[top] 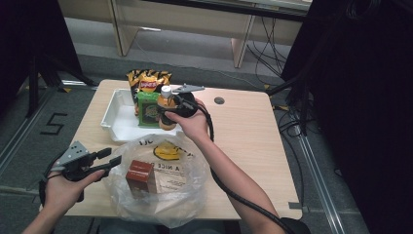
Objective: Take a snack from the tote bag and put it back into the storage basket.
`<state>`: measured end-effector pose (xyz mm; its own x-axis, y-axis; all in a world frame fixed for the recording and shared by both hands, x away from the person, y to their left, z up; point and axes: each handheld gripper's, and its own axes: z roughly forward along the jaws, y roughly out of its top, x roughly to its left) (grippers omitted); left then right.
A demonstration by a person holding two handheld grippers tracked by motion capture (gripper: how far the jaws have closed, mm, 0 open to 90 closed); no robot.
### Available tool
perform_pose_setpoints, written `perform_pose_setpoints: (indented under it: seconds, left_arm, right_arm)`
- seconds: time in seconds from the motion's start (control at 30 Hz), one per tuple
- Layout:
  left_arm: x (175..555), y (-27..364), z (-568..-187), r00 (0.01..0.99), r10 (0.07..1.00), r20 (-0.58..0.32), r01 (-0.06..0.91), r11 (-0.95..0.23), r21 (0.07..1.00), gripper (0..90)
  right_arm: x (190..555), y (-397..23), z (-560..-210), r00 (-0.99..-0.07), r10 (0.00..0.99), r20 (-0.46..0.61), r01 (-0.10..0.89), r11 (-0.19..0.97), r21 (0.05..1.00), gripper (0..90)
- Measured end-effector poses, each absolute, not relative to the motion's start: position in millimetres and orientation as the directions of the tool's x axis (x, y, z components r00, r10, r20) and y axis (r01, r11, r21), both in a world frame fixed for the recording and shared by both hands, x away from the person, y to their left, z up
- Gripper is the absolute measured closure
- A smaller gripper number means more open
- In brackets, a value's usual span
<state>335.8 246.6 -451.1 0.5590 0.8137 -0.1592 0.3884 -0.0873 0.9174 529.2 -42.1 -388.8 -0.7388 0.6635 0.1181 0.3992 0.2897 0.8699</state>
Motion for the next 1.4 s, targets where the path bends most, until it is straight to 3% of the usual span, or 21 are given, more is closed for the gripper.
perform_pose_setpoints:
  seconds: [1.4]
  left_arm:
    - [335.9, 247.2, -451.3, 0.560, 0.813, -0.161, 0.388, -0.086, 0.918, 46.8]
  right_arm:
    - [546.1, -34.1, -415.9, -0.704, 0.700, 0.122, 0.455, 0.313, 0.834, 32.3]
